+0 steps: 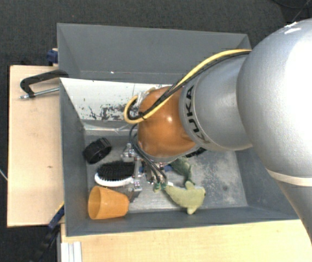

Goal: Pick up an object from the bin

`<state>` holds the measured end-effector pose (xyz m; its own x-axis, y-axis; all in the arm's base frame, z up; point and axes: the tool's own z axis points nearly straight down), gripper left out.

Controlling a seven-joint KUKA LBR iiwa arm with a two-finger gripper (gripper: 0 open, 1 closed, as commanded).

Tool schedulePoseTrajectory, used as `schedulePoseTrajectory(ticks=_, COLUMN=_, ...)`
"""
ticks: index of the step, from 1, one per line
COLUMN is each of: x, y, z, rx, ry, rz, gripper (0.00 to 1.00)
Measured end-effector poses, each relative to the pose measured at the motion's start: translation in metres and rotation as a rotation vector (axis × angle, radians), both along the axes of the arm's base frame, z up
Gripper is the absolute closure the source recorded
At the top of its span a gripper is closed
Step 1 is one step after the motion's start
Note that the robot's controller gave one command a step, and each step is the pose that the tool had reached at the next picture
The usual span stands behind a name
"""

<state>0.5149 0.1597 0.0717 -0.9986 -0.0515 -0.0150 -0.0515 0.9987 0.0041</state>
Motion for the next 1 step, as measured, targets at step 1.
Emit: schedulePoseTrajectory(ticks=1, x=-0.0174, y=-0.0499, z=0.0294, rx=-0.003, ry=0.016, rz=-0.286, gripper=0.00)
